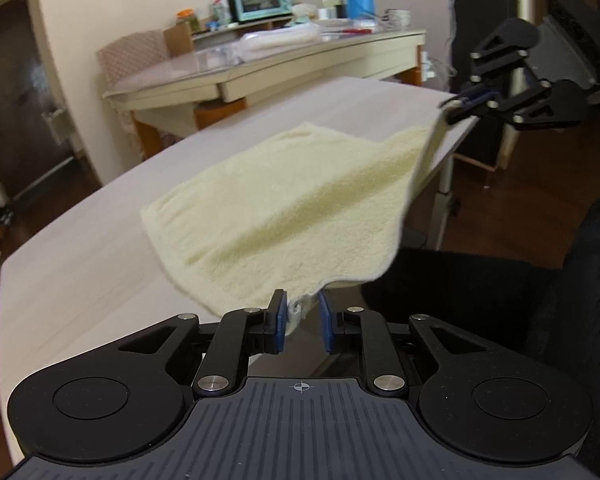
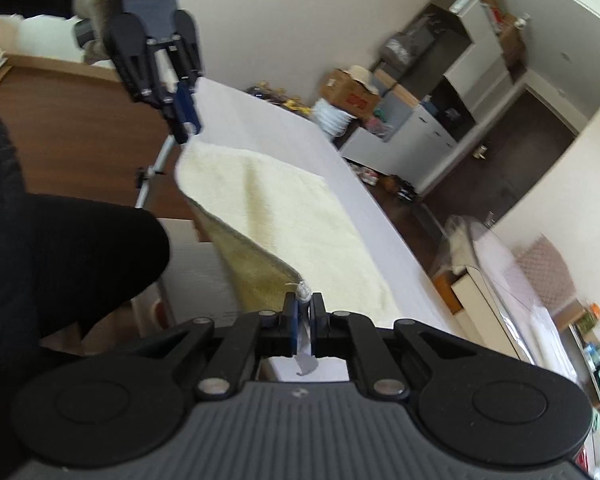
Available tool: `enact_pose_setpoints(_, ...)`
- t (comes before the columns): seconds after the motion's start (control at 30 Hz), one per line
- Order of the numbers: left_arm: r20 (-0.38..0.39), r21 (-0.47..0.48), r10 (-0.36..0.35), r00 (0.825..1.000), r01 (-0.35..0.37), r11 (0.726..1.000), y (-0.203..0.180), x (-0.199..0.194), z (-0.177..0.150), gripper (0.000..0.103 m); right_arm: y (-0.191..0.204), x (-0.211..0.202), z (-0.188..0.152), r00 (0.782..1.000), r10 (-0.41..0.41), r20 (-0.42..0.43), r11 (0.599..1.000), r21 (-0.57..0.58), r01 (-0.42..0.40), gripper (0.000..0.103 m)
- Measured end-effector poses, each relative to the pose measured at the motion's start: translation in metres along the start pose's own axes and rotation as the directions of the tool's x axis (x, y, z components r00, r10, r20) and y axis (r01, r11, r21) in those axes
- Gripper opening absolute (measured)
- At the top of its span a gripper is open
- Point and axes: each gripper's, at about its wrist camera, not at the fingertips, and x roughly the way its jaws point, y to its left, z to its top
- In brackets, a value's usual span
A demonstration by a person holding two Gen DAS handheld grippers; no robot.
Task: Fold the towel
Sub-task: 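Lift the towel by two corners with both grippers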
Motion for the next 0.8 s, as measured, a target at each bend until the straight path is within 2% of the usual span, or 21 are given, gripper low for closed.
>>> enact_pose_setpoints(0.3,-0.063,0.043,-0.053,0.997,0.056,0.998,0.003,-0.001,0.000,0.017,-0.005,-0.001,0.002,0.997,0.073,0.012,0.996,0.041,-0.073,0.006)
enact_pose_setpoints(0.47,-0.022,0.024,-0.016,1.000,0.017,1.000,-0.004,-0.012,-0.006,0.018,-0.008,-0.006,0.004,0.996,0.083,0.024,0.995,0.060,-0.085,0.006)
enact_pose_setpoints(0.53,-0.024,0.054,-0.010,1.000,0.011,0.998,-0.013,-0.009,-0.008,0.018,-0.012,-0.007,0.004,0.996,0.081,0.024,0.995,0.063,-0.082,0.006)
enact_pose_setpoints(0.67,-0.068,0.174,0.056,0.996,-0.043,0.984,-0.040,0.006,-0.023,0.022,-0.018,-0.009,0.003,0.998,0.065,0.023,0.995,0.069,-0.067,0.006)
enact_pose_setpoints(0.8,-0.071,0.229,0.111,0.991,-0.092,0.969,-0.056,0.014,-0.036,0.035,-0.022,-0.008,0.005,0.997,0.067,0.027,0.994,0.086,-0.070,0.006)
